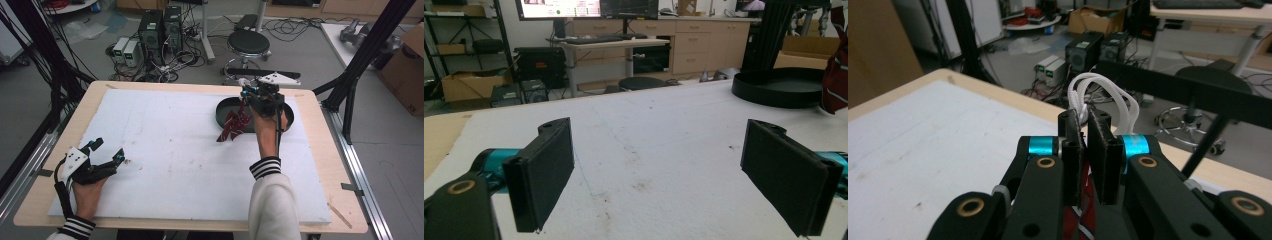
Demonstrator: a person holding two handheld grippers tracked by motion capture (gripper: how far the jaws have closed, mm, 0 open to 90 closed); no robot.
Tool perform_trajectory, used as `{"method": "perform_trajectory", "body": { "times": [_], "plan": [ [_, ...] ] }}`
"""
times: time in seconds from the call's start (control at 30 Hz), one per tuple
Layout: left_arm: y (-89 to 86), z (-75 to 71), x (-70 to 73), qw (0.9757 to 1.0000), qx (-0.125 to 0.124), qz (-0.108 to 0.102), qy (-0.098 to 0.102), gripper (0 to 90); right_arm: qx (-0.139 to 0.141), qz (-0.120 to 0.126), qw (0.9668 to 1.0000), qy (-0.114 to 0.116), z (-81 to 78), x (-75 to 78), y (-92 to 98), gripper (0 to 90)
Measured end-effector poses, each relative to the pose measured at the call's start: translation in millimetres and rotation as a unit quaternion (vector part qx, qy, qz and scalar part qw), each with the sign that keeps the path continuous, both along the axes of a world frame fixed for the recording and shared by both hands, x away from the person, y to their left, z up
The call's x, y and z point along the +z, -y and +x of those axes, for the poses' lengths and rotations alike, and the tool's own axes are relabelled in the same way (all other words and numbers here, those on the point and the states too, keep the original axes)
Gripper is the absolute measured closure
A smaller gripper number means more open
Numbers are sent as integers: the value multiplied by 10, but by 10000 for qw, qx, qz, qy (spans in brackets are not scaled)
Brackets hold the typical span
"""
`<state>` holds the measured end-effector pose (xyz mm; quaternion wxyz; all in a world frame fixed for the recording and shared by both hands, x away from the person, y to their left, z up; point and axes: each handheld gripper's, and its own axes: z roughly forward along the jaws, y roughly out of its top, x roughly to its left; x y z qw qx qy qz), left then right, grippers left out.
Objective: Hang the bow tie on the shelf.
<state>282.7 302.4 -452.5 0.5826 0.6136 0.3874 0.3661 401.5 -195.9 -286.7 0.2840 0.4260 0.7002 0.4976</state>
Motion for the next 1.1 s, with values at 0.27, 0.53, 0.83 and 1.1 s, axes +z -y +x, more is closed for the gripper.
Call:
{"method": "perform_trajectory", "body": {
  "times": [0.27,0.53,0.83,1.1],
  "plan": [
    [-2,2,0,10000,3,-11,-6,142,-387,180,9991,81,11,15,158,843],
    [-4,7,0,10000,11,-28,-11,142,-703,21,9973,187,161,105,255,843],
    [-6,6,0,10000,3,-27,-17,142,-1036,-126,9941,301,403,129,278,843],
    [-6,6,-1,10000,3,-37,-20,142,-1148,-101,9932,189,533,15,279,842]
  ]
}}
